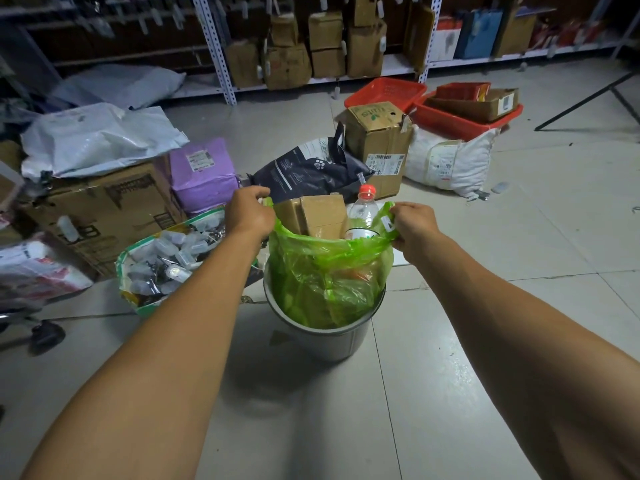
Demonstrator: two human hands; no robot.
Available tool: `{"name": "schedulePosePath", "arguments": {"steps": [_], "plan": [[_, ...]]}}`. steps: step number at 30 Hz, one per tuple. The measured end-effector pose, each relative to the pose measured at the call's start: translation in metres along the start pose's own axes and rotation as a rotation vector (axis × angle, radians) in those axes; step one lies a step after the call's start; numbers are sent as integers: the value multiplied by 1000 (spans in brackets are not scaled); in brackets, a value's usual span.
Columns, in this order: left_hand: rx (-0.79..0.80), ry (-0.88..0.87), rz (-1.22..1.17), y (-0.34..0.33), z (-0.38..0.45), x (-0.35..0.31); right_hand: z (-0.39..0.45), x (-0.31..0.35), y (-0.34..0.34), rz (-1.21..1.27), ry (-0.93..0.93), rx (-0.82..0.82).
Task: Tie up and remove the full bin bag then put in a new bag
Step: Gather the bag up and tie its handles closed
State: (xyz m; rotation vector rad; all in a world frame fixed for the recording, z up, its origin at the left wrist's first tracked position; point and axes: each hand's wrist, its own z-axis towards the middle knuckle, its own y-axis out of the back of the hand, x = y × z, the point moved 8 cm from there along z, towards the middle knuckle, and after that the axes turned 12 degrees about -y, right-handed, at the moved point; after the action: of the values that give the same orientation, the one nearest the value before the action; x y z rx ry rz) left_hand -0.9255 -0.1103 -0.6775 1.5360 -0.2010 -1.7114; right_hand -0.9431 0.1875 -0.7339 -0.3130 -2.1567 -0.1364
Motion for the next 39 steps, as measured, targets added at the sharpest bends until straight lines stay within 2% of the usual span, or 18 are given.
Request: {"name": "schedulePosePath", "arguments": {"steps": [4,8,11,17,19,27,31,36,39], "plan": [[-38,-118,-82,2,1,-9,-6,8,-10,103,74,69],[-72,-139,-155,5,0,-11,-13,19,-17,113,207,108],[-122,-127,-103,14,0,-9,-18,22,-17,78,247,110],[-122,-95,135,27,-1,-9,-32,31,-14,-35,319,92],[-101,-48,140,29,4,-6,-37,37,-16,-46,336,112],[-166,15,-139,33,10,-21,-47,51,-13,36,308,97],[-68,79,-459,19,4,-33,-52,50,-19,112,327,134],[4,91,-673,14,-5,-44,-59,56,-33,90,395,133],[21,49,-671,18,-7,-48,-60,61,-40,81,416,124]]}}
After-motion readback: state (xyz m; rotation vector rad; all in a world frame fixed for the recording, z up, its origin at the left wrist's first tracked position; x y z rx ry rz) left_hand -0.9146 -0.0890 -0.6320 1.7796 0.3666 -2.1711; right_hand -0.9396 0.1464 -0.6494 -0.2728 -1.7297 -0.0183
